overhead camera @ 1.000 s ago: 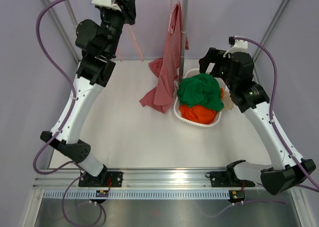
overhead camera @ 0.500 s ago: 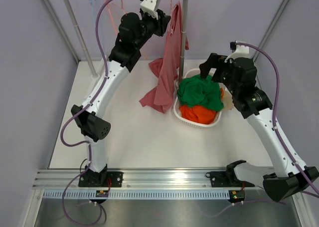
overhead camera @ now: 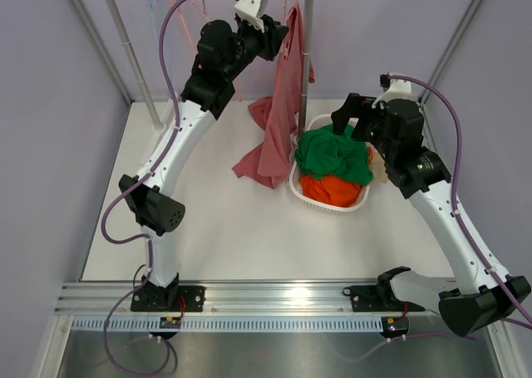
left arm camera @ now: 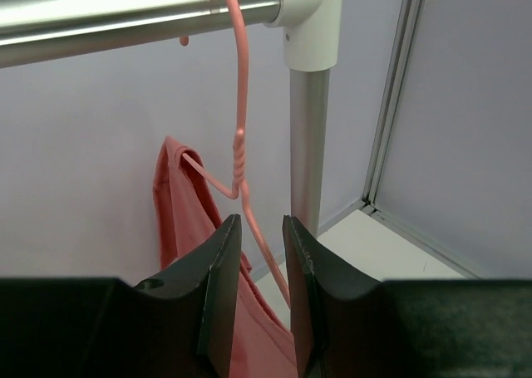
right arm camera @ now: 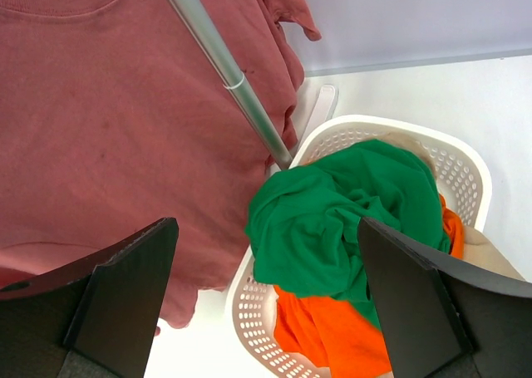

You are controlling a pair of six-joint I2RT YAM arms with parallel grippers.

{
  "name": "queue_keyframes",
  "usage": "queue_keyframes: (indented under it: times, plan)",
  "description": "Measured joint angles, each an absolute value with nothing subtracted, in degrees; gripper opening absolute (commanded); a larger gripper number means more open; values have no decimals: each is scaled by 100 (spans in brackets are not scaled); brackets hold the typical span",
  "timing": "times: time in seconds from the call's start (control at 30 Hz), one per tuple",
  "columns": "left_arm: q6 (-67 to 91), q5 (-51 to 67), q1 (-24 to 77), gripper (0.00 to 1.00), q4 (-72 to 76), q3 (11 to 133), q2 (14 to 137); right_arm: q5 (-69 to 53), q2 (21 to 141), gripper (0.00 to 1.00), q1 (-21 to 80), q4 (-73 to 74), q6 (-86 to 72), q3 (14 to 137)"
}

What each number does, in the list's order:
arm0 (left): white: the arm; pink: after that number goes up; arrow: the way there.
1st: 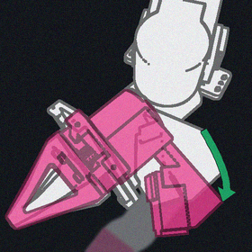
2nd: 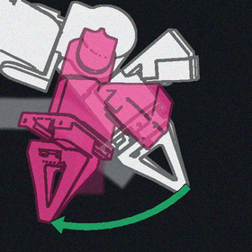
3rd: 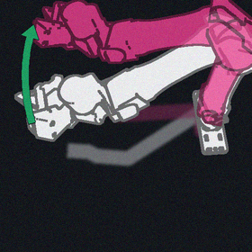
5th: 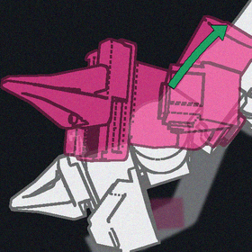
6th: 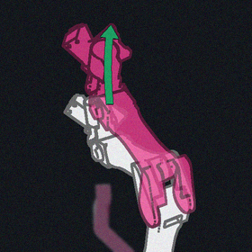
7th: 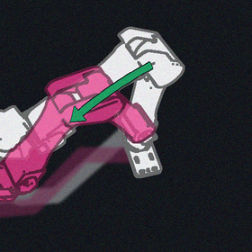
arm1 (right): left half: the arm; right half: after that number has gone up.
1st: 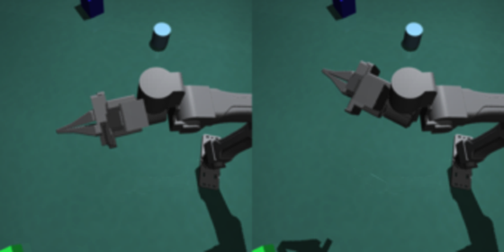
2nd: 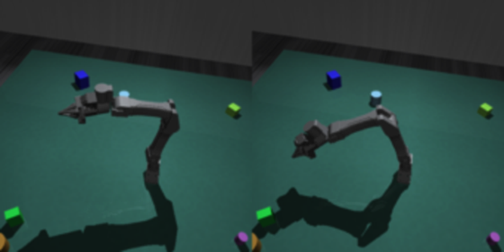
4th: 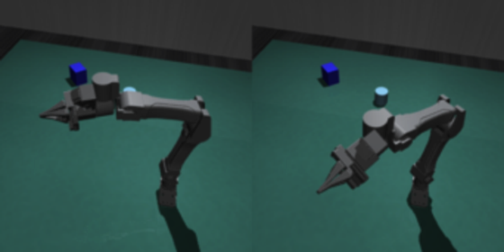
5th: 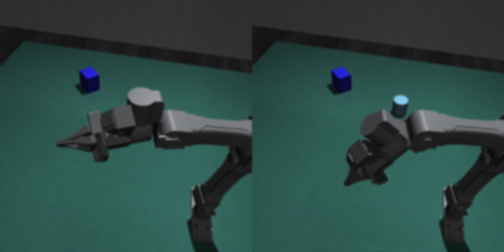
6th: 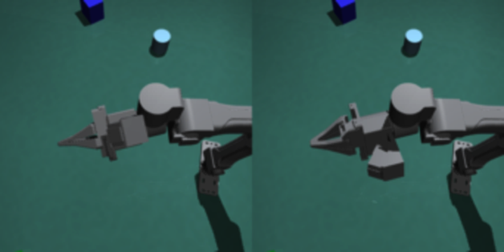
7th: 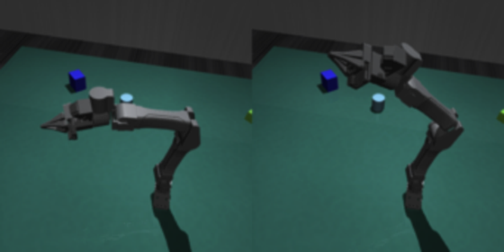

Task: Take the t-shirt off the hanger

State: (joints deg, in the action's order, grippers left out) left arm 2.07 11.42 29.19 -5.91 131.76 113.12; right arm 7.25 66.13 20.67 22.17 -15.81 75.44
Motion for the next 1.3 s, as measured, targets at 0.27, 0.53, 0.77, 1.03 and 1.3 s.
queue_keyframes:
  times: [0.27,0.53,0.77,1.03,1.3]
  plan:
    - [134,1149,2947,27,-593,13179,11454,690,6613,99,2067,2215,-1584,7518]
    - [-401,646,3118,12,-591,13179,11524,679,6611,100,2067,2213,-1584,7483]
    - [-934,49,3398,0,-556,13161,11524,639,6600,100,2067,2189,-1586,7441]
    - [-1363,-611,3548,0,-526,13161,11524,633,6593,99,2067,2174,-1586,7419]
    - [-1852,-1678,3575,0,-213,12934,11386,609,6539,99,2067,2169,-1588,7332]
